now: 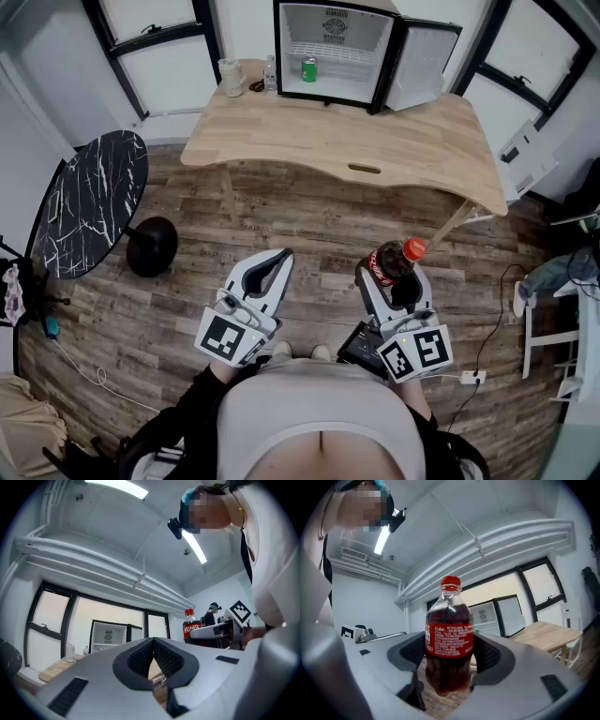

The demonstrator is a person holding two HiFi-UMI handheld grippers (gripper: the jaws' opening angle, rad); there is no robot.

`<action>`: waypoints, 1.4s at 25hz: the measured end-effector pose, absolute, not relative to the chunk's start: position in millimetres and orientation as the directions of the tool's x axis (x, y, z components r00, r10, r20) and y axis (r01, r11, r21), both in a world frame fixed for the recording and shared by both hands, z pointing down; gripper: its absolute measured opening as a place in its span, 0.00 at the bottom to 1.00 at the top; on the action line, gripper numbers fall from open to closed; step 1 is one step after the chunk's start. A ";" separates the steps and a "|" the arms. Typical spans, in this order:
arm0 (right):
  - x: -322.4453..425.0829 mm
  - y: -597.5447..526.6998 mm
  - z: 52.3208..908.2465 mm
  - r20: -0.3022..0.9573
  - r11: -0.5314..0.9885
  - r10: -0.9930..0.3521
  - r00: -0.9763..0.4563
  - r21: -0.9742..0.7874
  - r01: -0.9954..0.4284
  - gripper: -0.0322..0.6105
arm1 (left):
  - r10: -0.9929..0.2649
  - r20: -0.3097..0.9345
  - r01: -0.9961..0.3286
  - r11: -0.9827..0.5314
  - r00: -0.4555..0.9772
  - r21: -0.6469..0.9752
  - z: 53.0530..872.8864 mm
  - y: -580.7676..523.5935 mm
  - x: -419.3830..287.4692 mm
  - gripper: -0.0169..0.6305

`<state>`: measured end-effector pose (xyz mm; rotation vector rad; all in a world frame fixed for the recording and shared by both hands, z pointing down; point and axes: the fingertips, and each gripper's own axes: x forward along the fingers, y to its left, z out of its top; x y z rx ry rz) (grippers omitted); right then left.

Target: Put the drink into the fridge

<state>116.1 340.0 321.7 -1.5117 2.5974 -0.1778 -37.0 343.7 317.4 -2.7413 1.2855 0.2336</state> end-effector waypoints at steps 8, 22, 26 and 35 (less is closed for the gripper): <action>111.9 346.6 320.1 -0.057 0.495 -0.868 -0.493 -0.153 -0.855 0.55 | -0.749 -0.195 -0.768 -0.639 0.633 -0.037 313.4 352.0 -37.6 0.03; 95.1 356.1 319.7 -0.061 0.509 -0.860 -0.506 -0.160 -0.846 0.55 | -0.748 -0.193 -0.766 -0.643 0.635 -0.031 313.9 359.4 -48.8 0.03; 86.8 356.2 322.5 -0.049 0.504 -0.863 -0.503 -0.161 -0.849 0.55 | -0.739 -0.195 -0.757 -0.652 0.645 -0.035 313.6 359.3 -54.7 0.03; 61.7 358.8 323.7 -0.065 0.478 -0.878 -0.474 -0.162 -0.863 0.55 | -0.711 -0.192 -0.731 -0.679 0.676 -0.060 314.5 360.4 -79.9 0.03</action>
